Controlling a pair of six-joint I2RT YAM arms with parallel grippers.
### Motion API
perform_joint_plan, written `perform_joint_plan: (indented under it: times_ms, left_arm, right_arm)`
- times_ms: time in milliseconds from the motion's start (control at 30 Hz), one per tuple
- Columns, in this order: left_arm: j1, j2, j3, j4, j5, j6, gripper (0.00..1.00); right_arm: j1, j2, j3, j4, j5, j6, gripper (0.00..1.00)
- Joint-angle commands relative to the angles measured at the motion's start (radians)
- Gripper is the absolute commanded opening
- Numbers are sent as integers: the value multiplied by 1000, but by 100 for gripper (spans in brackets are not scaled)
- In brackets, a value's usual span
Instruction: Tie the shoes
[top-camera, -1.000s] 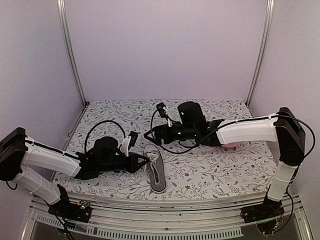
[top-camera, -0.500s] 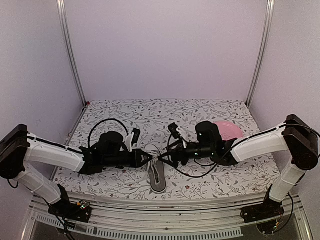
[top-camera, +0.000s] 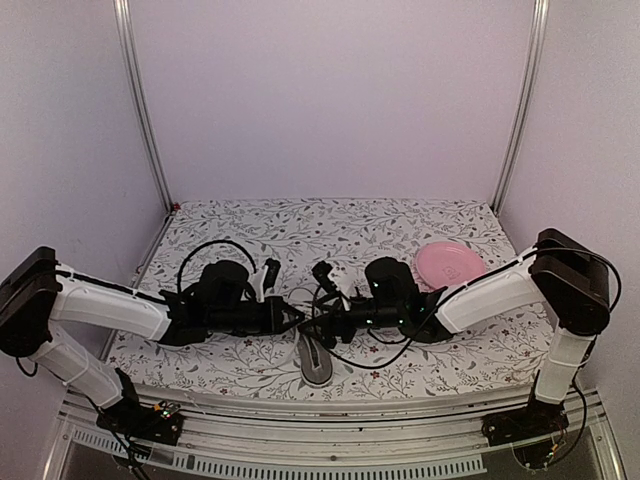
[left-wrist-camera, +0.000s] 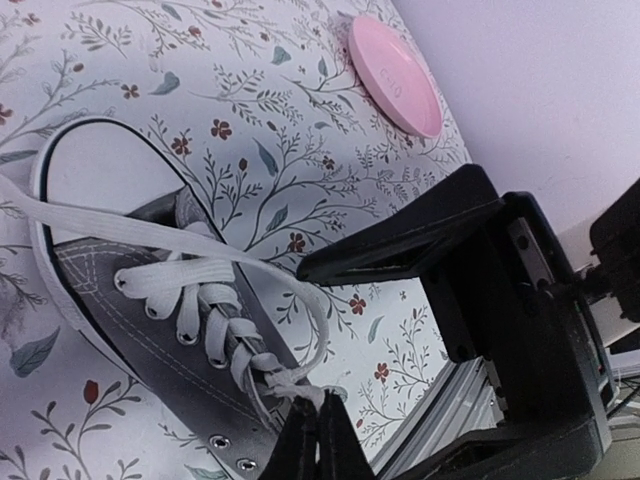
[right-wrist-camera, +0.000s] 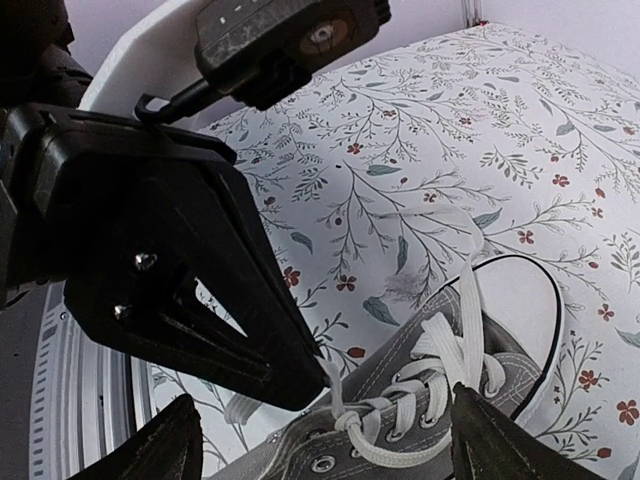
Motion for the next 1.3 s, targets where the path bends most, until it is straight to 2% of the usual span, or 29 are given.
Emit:
perform_joint_plan:
  times_ms: [0, 400, 700, 800, 1033, 1267]
  left_arm:
    - [16, 14, 26, -6, 16, -10, 0]
    - [29, 6, 25, 1, 40, -32, 0]
    - [52, -32, 9, 1, 74, -31, 0]
    - [52, -30, 11, 4, 93, -34, 0]
    - [51, -18, 14, 14, 110, -40, 0]
    - [52, -7, 16, 12, 116, -39, 0]
  right_arm:
    - [22, 43, 53, 30, 43, -31, 85]
    - [65, 102, 120, -16, 78, -85, 75]
    - [69, 83, 102, -24, 98, -116, 75]
    - [68, 94, 117, -27, 131, -113, 72]
    - [75, 120, 154, -25, 173, -91, 55]
    - [78, 118, 146, -26, 243, -72, 27]
